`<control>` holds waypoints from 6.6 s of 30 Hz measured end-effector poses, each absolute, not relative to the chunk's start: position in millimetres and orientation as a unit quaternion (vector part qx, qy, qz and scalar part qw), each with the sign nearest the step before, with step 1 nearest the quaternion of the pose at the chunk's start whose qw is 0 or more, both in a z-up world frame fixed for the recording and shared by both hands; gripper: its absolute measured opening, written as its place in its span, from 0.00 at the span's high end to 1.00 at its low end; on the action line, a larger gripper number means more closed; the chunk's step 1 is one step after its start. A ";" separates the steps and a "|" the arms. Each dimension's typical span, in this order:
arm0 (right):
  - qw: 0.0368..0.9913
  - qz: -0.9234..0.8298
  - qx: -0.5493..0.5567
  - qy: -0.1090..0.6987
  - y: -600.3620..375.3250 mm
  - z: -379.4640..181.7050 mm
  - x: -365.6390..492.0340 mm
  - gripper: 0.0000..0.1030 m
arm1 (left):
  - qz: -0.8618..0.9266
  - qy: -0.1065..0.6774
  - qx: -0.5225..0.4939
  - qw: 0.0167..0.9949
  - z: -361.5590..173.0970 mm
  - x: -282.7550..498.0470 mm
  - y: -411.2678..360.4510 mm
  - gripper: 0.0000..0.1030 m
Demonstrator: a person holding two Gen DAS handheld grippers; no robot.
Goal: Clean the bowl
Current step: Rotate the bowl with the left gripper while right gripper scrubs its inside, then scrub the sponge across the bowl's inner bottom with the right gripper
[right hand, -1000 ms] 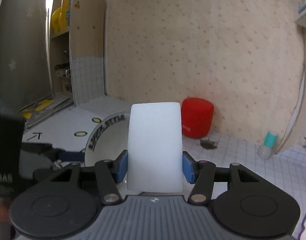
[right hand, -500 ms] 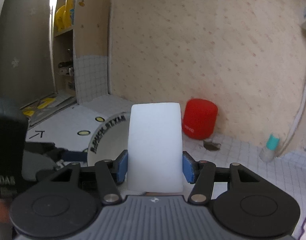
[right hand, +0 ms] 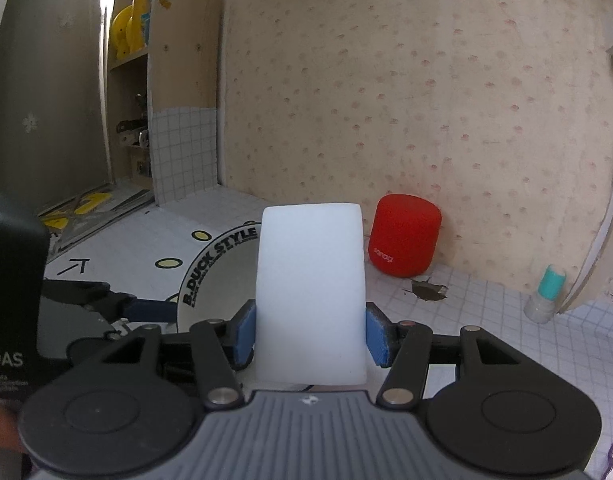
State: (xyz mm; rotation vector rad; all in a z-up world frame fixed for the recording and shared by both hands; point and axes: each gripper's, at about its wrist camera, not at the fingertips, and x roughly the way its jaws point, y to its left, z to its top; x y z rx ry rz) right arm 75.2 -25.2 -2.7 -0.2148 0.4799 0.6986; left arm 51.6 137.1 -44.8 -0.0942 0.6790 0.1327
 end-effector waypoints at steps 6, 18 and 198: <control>0.905 0.340 -0.107 0.232 -27.2 -4.1 74.3 0.48 | 0.075 0.335 -0.064 0.937 -43.0 56.3 150.6 0.21; 0.906 0.343 -0.106 0.226 -21.3 -0.1 75.4 0.48 | 0.073 0.336 -0.045 0.938 -45.8 49.8 145.4 0.20; 0.887 0.383 -0.133 0.222 24.3 1.2 77.1 0.48 | 0.113 0.336 -0.051 0.934 -42.1 23.6 159.1 0.09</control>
